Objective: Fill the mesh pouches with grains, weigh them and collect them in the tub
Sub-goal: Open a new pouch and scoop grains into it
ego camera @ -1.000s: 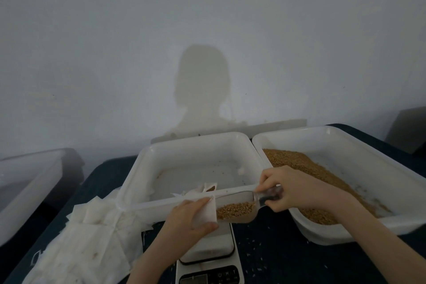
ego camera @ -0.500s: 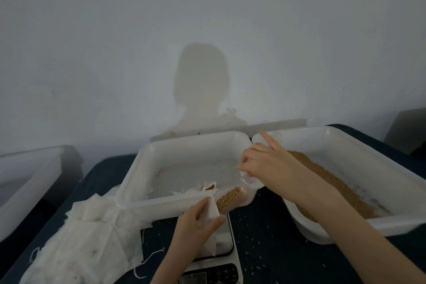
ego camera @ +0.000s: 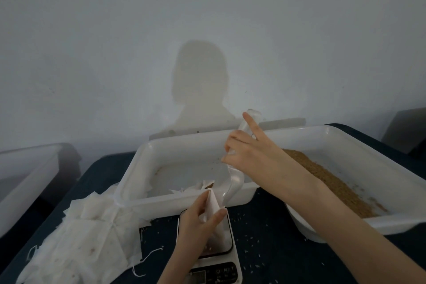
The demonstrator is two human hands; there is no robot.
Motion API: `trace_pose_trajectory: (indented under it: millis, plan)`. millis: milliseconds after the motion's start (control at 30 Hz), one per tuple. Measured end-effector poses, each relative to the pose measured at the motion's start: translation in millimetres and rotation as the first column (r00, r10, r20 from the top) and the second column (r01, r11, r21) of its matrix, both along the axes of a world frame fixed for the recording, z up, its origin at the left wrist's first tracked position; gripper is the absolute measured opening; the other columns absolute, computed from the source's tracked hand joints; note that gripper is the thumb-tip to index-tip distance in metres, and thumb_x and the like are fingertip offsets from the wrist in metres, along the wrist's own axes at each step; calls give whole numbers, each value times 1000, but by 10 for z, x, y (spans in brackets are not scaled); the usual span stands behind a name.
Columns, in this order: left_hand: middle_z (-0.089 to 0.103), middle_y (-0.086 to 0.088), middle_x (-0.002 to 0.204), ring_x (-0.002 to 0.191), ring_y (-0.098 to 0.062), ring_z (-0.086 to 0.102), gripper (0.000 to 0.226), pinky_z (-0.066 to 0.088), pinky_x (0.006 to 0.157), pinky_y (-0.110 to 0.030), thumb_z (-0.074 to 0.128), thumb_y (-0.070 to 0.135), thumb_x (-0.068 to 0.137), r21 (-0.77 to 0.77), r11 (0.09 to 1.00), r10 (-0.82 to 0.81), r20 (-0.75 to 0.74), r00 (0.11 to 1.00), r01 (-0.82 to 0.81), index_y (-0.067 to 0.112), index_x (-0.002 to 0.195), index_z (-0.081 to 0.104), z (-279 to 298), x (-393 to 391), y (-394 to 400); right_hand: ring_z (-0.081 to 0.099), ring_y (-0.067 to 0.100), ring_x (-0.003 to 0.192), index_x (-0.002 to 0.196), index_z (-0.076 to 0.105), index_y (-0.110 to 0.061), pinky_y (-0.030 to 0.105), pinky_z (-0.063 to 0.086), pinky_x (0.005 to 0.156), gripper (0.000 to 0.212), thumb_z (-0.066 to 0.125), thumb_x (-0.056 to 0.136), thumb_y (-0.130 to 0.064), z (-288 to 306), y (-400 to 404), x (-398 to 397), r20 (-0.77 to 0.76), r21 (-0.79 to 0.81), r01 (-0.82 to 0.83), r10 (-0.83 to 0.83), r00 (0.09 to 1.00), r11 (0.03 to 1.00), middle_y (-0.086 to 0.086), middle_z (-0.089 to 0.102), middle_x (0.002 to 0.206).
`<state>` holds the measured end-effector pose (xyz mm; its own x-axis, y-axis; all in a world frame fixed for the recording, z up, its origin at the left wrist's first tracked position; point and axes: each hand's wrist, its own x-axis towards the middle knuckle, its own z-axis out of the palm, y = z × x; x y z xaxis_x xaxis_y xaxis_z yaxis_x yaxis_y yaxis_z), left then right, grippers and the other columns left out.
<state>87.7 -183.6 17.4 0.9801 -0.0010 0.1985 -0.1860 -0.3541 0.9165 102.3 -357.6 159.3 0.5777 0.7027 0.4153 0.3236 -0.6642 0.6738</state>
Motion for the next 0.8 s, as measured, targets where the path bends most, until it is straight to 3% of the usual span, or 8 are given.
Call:
trace_pose_trajectory:
  millis: [167, 300, 433, 567, 667, 733, 800]
  plan:
    - [66, 5, 109, 104, -13, 61, 54, 50, 94, -43, 75, 34, 77, 14, 1000, -19, -3, 1000, 19, 19, 126, 57, 27, 16, 4, 59, 14, 100, 89, 71, -32, 55, 4, 114, 40, 59, 72, 2, -38, -131, -22, -27, 84, 1, 1, 1000, 996, -7, 61, 91]
    - [65, 12, 113, 107, -5, 60, 57, 50, 96, -34, 76, 31, 76, -2, 1000, -18, -6, 1000, 18, 24, 129, 55, 41, 36, 22, 60, 20, 103, 103, 72, -25, 53, 13, 114, 53, 70, 62, 9, -57, -340, 26, -207, 210, 9, 36, 978, 978, 0, 64, 98]
    - [66, 12, 110, 103, -4, 61, 51, 52, 90, -26, 75, 26, 77, 4, 1000, -26, -1, 1000, 26, 30, 124, 57, 71, 64, 44, 54, 18, 109, 122, 63, -30, 34, 31, 107, 40, 65, 87, -10, -220, -590, 93, -355, 317, 20, 99, 930, 948, -4, 60, 110]
    - [69, 12, 92, 88, -3, 64, 22, 48, 72, -11, 69, 19, 84, 14, 1000, -24, 12, 1000, 23, 36, 98, 64, 101, 98, 30, 38, 5, 118, 140, 43, -37, 21, 31, 92, 41, 45, 100, -31, -398, -859, 176, -500, 374, 189, 26, 865, 908, -14, 49, 127]
    - [69, 8, 89, 82, -5, 62, 14, 43, 66, -7, 66, 16, 86, -4, 1000, -11, 9, 1000, 11, 30, 87, 68, 128, 133, 2, 35, 2, 104, 139, 46, -34, 25, 42, 84, 41, 48, 98, -30, -530, -1109, 205, -521, 492, 288, 12, 854, 822, -11, 50, 120]
    - [71, 9, 89, 87, -8, 63, 15, 43, 71, -9, 66, 17, 86, 11, 999, -37, 22, 999, 37, 30, 81, 69, 148, 158, -22, 35, 4, 97, 135, 53, -28, 26, 42, 77, 38, 51, 96, -29, -631, -1283, 235, -491, 567, 334, -17, 871, 753, -7, 50, 109]
    - [70, 16, 84, 97, -11, 61, 18, 46, 82, -20, 66, 15, 86, 28, 998, -66, 50, 997, 65, 29, 76, 69, 160, 175, -27, 41, 11, 92, 127, 59, -20, 27, 43, 74, 33, 51, 95, -28, -737, -1447, 281, -481, 598, 410, -102, 871, 688, -4, 48, 101]
